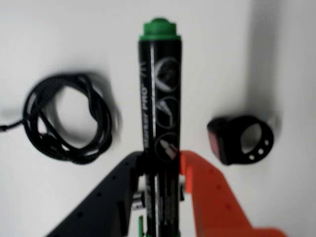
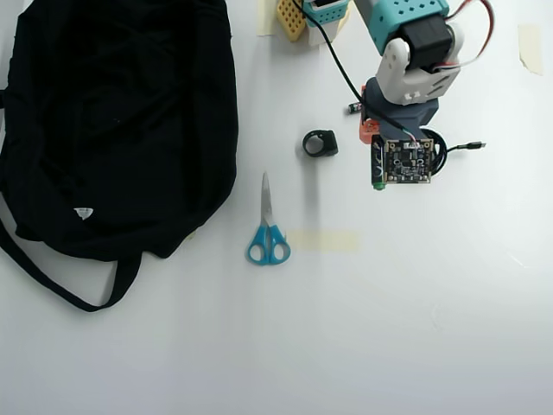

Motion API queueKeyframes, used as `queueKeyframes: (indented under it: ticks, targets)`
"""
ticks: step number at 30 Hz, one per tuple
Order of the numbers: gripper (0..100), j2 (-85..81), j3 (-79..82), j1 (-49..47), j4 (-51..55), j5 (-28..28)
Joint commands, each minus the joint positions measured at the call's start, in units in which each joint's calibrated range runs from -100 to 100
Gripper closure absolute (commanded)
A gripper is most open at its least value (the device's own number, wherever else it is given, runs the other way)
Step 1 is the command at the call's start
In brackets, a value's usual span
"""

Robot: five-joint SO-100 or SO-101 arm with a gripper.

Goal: Put the green marker into the black bag

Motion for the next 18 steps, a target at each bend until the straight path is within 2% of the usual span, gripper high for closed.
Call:
queueKeyframes:
  ticks: [1, 11, 18]
  targets:
    - [98, -6.19, 3.71, 2.48, -3.65, 0.82]
    - [98, -13.65, 16.19, 12.05, -6.66, 2.34]
    - [98, -18.47, 14.58, 19.91, -4.51, 3.6]
